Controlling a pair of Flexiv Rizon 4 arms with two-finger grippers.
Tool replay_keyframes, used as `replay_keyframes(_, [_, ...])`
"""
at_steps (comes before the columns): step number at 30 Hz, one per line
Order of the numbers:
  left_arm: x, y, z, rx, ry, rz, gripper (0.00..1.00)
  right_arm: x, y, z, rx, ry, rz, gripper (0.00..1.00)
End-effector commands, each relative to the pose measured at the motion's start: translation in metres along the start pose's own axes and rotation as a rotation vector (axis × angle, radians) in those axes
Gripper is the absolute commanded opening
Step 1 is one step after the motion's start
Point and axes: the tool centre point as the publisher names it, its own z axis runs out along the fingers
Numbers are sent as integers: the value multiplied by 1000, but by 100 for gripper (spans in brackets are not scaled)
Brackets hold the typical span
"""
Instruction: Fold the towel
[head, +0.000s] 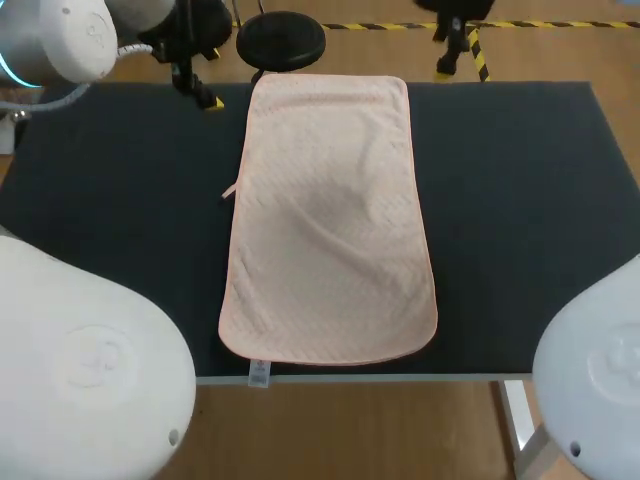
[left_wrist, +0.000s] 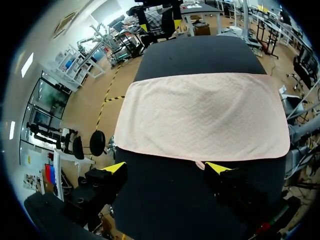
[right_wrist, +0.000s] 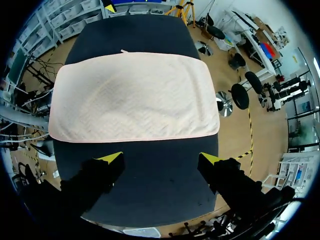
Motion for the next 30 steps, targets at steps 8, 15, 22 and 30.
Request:
replay_keyframes(8, [32,3,25,-151,34,6,100,22,6,31,441,65,-1,100])
replay_keyframes(15, [49,5,34,-163,20,-9,100,36,4,58,344,85,1,100])
replay_keyframes(22, [61,8,45,-157,41,-38,100,50,5,71,229,85,34,100])
replay_keyframes(30, [76,14,58,-145,119,1,100,66,8,78,158,49,3,100])
